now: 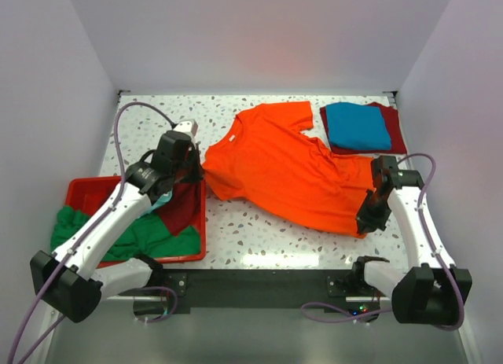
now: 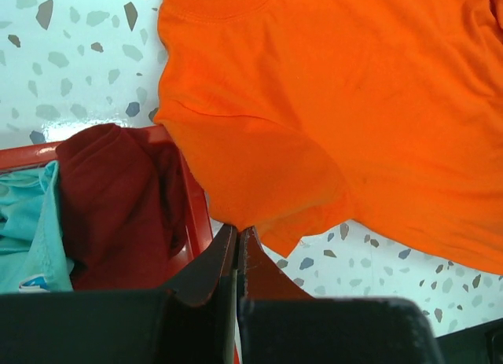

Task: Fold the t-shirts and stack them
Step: Fold the tshirt

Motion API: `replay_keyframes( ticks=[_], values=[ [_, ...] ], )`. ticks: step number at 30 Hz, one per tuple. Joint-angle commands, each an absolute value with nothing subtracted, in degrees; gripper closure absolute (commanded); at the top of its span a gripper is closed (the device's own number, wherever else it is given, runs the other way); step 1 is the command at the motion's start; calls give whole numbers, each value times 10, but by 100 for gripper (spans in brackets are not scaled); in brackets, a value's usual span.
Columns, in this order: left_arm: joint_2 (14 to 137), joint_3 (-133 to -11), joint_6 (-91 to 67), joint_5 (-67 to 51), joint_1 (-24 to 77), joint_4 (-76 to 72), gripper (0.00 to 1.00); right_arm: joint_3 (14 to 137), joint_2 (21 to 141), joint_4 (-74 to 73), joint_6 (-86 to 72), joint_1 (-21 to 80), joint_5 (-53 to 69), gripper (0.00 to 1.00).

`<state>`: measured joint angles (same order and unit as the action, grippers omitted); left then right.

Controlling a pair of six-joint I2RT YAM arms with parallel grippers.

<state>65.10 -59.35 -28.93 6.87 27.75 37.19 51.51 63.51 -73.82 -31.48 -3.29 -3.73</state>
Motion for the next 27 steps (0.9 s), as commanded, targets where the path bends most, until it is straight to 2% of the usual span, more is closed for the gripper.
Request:
replay_keyframes(
  ticks=[1,10,17,23,27],
  values=[
    [630,-593,-281,67,273,399,100,517,607,-803,-316,-31,-40,100],
    [669,-635,-277,28,278,371,100,535,620,-784,-322,-30,-4,100],
    [785,-720,-253,10,276,344,100,569,693,-720,-319,-36,-1,100],
    [873,-817,-211,26,268,341,100,589,740,-666,-284,-119,23,100],
    [927,-855,-191,15,266,337,100,603,778,-640,-269,-137,25,100]
  ],
)
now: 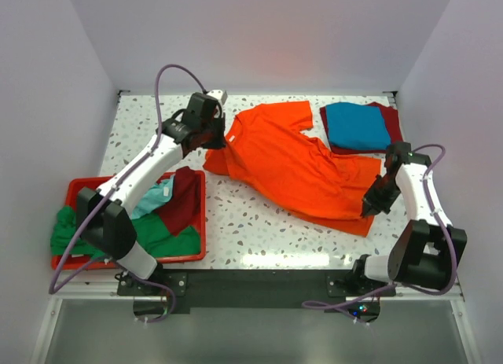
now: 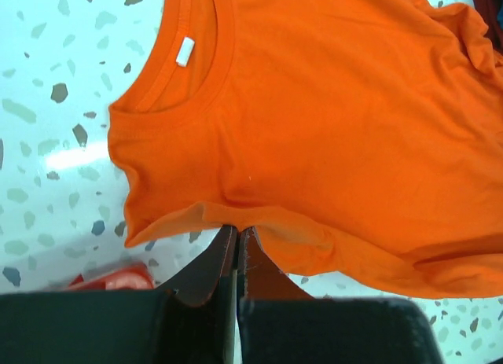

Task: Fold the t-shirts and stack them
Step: Fold the tshirt

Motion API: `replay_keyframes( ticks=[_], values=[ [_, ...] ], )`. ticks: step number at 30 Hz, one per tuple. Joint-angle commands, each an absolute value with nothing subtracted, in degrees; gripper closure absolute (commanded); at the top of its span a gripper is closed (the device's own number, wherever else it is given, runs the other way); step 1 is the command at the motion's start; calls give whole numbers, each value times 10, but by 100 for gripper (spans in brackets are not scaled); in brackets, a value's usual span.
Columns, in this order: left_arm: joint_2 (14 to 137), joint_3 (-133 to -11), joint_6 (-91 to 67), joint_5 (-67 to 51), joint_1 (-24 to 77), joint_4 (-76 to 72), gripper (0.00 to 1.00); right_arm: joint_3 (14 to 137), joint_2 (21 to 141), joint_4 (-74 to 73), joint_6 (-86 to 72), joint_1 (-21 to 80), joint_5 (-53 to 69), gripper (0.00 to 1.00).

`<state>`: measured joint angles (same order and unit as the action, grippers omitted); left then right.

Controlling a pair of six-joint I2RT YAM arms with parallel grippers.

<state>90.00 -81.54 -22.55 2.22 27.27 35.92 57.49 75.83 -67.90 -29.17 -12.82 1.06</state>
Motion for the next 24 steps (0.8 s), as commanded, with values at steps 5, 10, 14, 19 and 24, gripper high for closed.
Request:
replay_keyframes(
  ticks=[5,10,14,19,24],
  values=[
    [982,-894,-184,25,260,341,100,614,823,-606,-269,-152,14,100],
    [1010,-924,-166,29,259,335,100,620,857,-576,-271,-166,6,100],
    [1047,-954,-154,28,258,338,100,624,874,-563,-275,-171,10,100],
    [1084,-1003,-131,16,258,336,100,632,894,-549,-278,-181,24,100],
    [1137,-1059,-112,7,258,345,100,637,920,-538,-278,-185,25,100]
  ],
)
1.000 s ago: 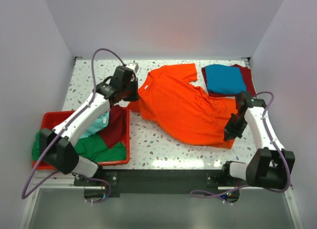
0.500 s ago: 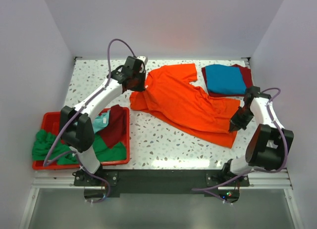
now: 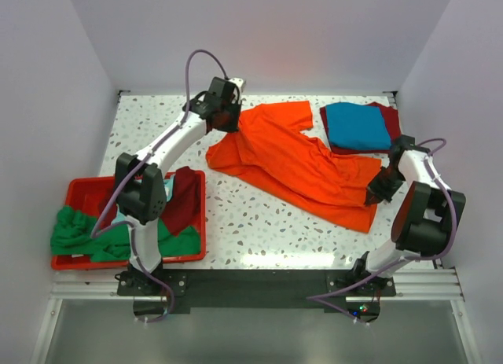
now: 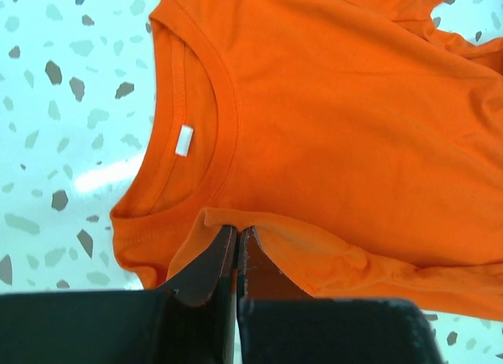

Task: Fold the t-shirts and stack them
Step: Fold the tshirt

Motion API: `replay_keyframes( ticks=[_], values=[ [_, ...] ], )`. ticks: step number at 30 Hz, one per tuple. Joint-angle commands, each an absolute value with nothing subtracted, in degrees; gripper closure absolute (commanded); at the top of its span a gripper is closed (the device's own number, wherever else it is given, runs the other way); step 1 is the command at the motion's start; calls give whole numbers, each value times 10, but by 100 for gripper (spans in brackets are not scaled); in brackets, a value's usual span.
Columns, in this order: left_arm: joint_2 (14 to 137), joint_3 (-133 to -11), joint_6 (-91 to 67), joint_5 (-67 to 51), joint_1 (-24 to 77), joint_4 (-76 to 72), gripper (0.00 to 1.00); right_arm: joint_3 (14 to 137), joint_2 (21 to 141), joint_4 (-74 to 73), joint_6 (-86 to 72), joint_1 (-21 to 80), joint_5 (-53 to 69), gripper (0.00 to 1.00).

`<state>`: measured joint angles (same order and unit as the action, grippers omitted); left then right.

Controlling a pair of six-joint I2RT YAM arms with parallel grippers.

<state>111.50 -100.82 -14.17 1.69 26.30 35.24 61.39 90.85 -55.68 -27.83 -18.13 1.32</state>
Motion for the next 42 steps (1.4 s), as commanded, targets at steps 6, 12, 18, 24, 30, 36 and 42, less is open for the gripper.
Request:
replay_keyframes(
  ticks=[6,12,18,24,30,36,42],
  values=[
    [1185,-1092,-91,-17,258,338,100,636,941,-526,-279,-187,31,100],
    [1217,-1125,-63,-20,258,320,100,632,947,-519,-279,-188,30,100],
    [1231,-1139,-41,-50,258,293,100,623,945,-516,-275,-190,29,100],
    [1244,-1135,-21,-62,258,268,100,615,945,-512,-274,-189,29,100],
    [1271,-1139,-11,-51,258,254,90,614,949,-508,-274,-190,30,100],
    [1284,-1144,-37,-36,258,266,42,620,954,-500,-279,-191,32,100],
    [1231,-1112,-79,-2,251,258,10,649,956,-500,-282,-192,29,83]
  ],
)
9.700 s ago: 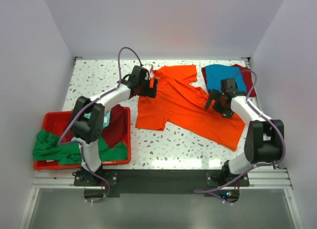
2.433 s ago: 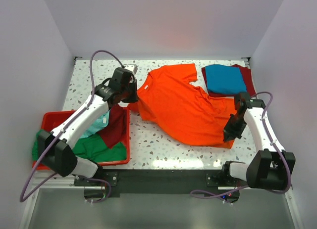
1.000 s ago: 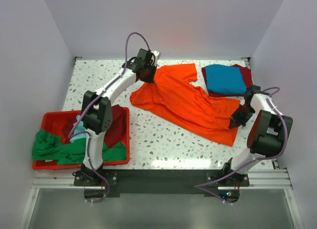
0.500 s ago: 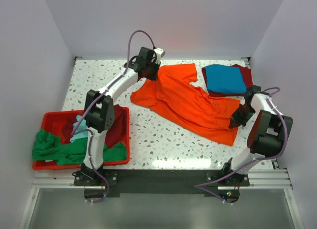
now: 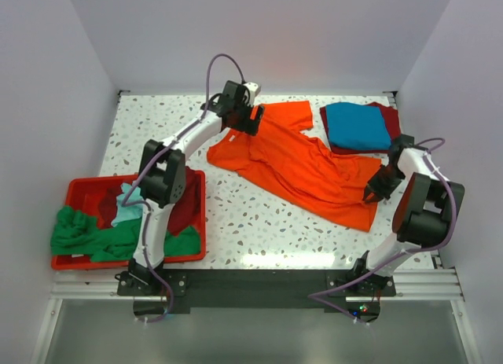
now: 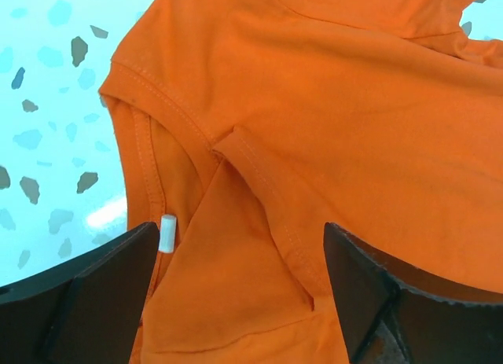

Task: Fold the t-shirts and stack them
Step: Fold the tshirt

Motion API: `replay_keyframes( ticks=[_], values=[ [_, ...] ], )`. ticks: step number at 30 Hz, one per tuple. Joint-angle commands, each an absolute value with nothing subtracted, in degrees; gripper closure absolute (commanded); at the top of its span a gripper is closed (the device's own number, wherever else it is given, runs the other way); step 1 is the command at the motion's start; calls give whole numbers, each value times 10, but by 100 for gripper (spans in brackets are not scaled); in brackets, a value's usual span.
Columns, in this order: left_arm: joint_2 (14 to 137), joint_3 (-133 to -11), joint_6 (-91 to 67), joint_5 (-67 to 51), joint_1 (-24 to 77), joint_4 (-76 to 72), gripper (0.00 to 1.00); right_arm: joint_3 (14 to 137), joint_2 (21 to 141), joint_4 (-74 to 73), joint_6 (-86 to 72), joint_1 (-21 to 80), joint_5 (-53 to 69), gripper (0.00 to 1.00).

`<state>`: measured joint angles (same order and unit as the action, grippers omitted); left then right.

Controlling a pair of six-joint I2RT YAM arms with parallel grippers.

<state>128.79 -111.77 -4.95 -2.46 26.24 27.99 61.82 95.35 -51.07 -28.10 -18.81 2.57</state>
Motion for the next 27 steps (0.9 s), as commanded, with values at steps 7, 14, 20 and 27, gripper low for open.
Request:
replay_keyframes(
  ticks=[7,14,20,27],
  values=[
    [1128,-982,-116,45,236,255,7,704,930,-524,-280,-201,-10,53],
    [1065,-843,-136,48,204,242,7,655,853,-534,-257,-200,-35,39],
    [1053,-800,-143,10,161,226,11,556,807,-513,-257,-200,-1,45],
    [1085,-802,-139,-22,156,221,16,510,809,-504,-265,-201,4,49]
  ],
)
